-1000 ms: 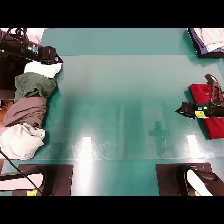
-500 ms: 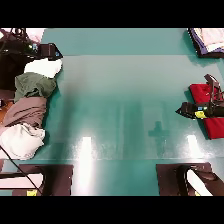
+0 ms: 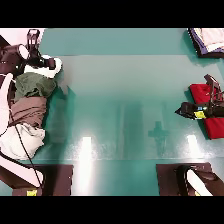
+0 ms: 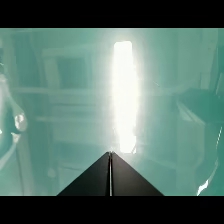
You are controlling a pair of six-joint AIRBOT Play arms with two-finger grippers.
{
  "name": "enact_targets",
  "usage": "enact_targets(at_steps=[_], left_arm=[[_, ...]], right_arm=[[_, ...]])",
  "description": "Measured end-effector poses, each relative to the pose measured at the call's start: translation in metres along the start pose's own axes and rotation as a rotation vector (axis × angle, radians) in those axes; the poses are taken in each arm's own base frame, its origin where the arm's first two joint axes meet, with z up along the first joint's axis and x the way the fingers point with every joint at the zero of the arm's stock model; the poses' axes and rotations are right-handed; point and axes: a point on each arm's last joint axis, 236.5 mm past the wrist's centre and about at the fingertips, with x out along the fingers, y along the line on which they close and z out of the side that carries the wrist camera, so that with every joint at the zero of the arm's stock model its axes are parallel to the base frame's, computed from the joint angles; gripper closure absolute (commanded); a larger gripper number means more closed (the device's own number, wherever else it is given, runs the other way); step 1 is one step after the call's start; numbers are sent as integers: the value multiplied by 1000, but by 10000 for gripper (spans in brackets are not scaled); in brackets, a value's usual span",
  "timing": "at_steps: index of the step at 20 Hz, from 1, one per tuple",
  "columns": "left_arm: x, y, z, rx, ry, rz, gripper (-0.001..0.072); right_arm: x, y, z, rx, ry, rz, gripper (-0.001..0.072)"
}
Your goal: Fold the shirts.
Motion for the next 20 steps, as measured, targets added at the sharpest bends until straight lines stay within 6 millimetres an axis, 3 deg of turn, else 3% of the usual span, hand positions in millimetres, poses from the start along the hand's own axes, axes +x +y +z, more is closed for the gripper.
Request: enact_targets(at_steps=[3, 4, 5, 7, 11, 13, 15, 16, 18, 20], left_arm=[[24, 10, -11, -15, 16, 15, 97], [29, 13, -12, -19, 13, 19, 156], [33, 14, -13, -19, 9, 23, 408], [37, 17, -13, -20, 3, 29, 686], [35, 12, -13, -58, 19, 3, 684], [23, 1, -4, -88, 35, -45, 685], [-6, -20, 18, -83, 26, -124, 685], [-31, -36, 34, -68, 1, -179, 685], [-90, -79, 64, -19, -67, -315, 685], [-164, -130, 85, 57, -152, -465, 685]], right_arm=[[0, 0, 0, 1, 1, 0, 692], [0, 0, 0, 1, 1, 1, 692], [0, 0, 0, 2, 1, 1, 692], [0, 0, 0, 2, 1, 1, 692], [0, 0, 2, 3, -8, 0, 692], [-2, 1, 7, -1, -25, 0, 692], [-11, 6, 18, -16, -62, 1, 692], [-18, 10, 26, -27, -86, 3, 692], [-36, 19, 44, -54, -147, 7, 692], [-57, 31, 62, -87, -213, 12, 692]])
